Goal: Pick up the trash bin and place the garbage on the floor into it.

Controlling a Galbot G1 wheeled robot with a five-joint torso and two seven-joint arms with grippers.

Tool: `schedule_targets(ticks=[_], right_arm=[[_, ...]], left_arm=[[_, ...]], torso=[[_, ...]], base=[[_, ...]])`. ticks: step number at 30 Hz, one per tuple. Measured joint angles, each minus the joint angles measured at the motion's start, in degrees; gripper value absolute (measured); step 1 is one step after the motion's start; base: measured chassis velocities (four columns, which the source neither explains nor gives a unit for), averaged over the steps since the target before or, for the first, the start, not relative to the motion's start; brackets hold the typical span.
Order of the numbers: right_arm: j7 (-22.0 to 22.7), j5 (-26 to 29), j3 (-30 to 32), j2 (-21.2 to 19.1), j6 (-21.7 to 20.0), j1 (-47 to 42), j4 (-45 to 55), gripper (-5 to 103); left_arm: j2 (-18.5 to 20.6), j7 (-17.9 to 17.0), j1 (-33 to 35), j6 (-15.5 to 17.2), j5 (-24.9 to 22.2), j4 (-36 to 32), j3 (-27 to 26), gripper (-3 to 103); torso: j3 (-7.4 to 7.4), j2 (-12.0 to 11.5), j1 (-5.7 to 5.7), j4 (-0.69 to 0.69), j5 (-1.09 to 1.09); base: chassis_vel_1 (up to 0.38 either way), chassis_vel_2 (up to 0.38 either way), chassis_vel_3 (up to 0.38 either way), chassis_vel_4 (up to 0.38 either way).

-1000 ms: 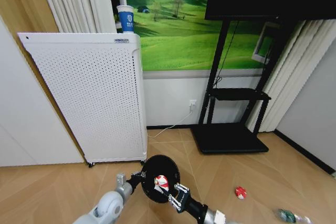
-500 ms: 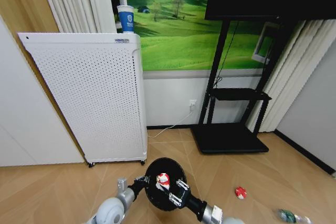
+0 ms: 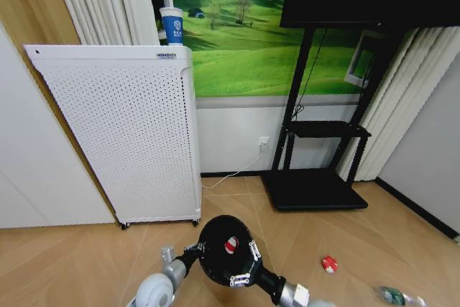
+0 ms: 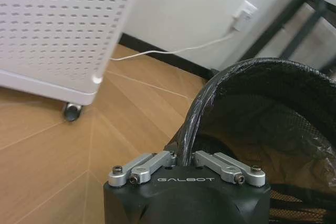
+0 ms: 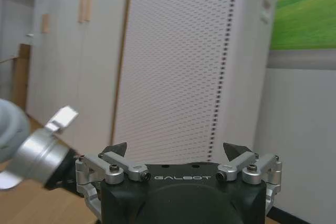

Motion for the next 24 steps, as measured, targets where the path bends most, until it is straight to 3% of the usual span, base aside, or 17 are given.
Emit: schedule_targets(ticks=[5,12,18,24], right_arm=[[5.70,2.39,4.30,1.83,-1.76,2.56,-3.15,100],[17.89,1.69,7.75,4.19,-8.81,5.48,-10.64,100],[19.63,1.22,7.15,5.09,-10.06,5.45,-12.74,100],[19.88,0.23,6.16,5.62,-8.78,6.07,-14.58,100]], left_arm=[[-0.29,-1.72,1.94,-0.01,-2.15,-0.66,-4.30,2],[-0.68,-3.36,5.07,-0.30,-2.92,-1.15,-12.82,2],[-1.71,-3.59,6.98,-0.33,-3.63,-1.64,-17.01,2],[-3.23,-3.65,10.21,-0.33,-3.27,-1.66,-19.81,2]], torso=[[0.00,0.00,0.00,0.00,0.01],[0.00,0.00,0.00,0.01,0.00],[0.00,0.00,0.00,0.00,0.00],[0.00,0.00,0.00,0.02,-0.01]], base=[[0.000,0.000,0.000,0.000],[0.000,0.000,0.000,0.000],[0.000,0.000,0.000,0.000],[-0.016,-0.011,0.011,0.019]])
